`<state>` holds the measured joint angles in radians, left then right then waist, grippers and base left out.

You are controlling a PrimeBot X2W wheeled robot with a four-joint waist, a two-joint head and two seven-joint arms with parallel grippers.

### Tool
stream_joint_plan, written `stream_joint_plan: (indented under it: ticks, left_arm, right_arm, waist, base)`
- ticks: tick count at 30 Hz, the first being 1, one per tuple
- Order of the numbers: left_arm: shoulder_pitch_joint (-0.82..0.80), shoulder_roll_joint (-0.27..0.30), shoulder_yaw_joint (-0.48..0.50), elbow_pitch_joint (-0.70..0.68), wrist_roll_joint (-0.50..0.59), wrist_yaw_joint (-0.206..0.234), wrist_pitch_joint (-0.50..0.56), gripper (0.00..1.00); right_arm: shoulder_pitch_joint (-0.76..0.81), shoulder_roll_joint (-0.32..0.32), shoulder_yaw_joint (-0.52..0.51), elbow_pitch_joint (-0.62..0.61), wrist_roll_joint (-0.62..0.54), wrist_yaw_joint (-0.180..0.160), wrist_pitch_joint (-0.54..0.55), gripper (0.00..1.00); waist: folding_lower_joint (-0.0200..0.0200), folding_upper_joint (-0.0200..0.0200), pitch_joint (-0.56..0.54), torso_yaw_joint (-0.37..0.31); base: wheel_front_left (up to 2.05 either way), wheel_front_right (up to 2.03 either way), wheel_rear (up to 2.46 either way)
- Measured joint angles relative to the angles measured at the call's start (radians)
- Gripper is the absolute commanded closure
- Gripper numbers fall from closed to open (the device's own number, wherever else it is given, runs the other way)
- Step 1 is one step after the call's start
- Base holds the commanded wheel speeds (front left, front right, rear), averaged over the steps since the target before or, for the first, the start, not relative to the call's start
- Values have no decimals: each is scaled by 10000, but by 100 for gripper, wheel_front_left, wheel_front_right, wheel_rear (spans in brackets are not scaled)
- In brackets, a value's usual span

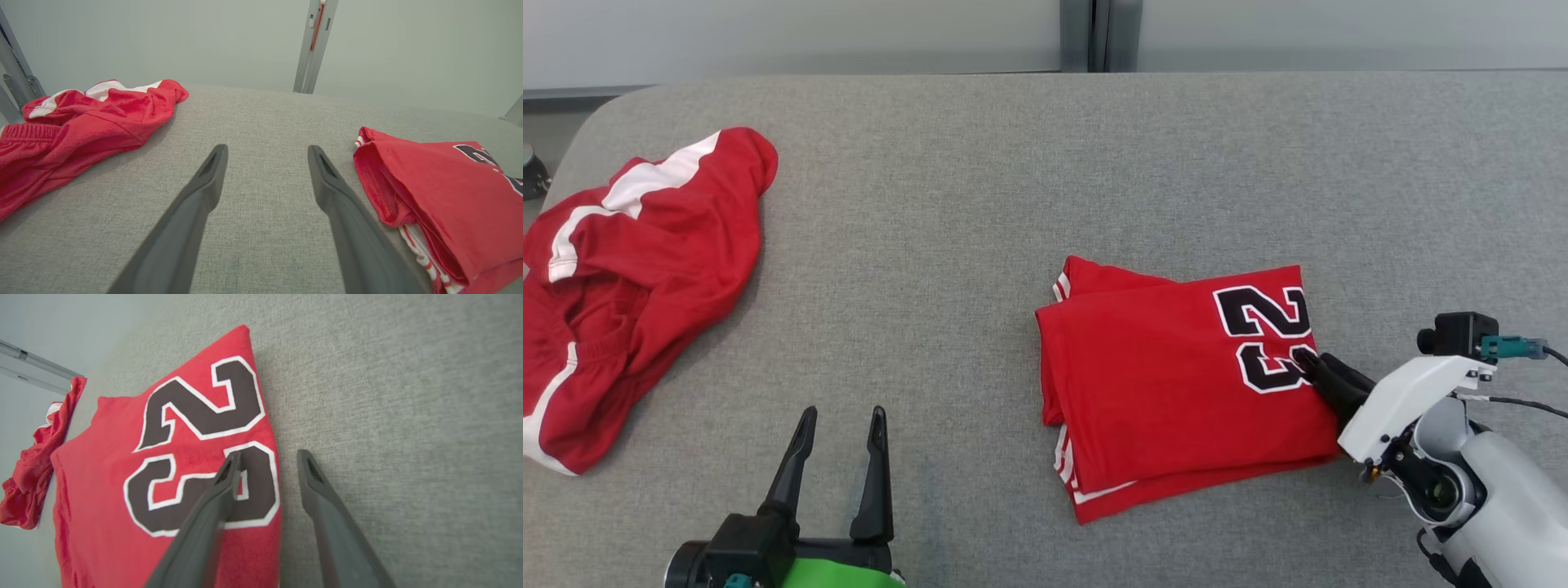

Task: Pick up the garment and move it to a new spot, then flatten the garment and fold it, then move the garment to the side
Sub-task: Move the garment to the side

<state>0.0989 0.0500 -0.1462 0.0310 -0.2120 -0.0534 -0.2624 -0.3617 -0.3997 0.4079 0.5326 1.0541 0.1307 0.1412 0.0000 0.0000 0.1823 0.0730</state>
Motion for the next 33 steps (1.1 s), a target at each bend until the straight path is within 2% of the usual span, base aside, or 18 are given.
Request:
stream_joint_plan:
  ticks: [1, 5, 14, 22, 33]
  left_arm:
    - [-26, 0, 4, 2, 0, -10, 0, 0]
    - [-132, 0, -8, -77, 4, -52, 2, 0]
    - [-781, -2, -184, -589, 407, -366, 0, 0]
    - [-1146, 77, -105, -1528, 729, -623, -2, 0]
    - [-1752, 690, -301, -2734, 819, -738, -2, 0]
  right_arm:
    - [-80, 59, 54, 36, 115, 0, 71, 100]
    - [-319, 36, 420, -10, 238, 0, 102, 100]
    - [-1405, -1149, 349, 324, -1045, 10, -920, 100]
    - [-2568, -2180, -627, 654, -1894, 10, -1572, 100]
    - [-4330, -3202, -2186, 1563, -2782, 8, -1572, 100]
  waist:
    - [0, 0, 67, 6]
    - [0, 0, 336, -20]
    - [1, 0, 1201, -451]
    - [1, 0, 2193, -1295]
    - [1, 0, 3970, -2067]
  base:
    - [0, 0, 0]
    - [0, 0, 0]
    - [0, 0, 0]
    - [0, 0, 0]
    - [0, 0, 0]
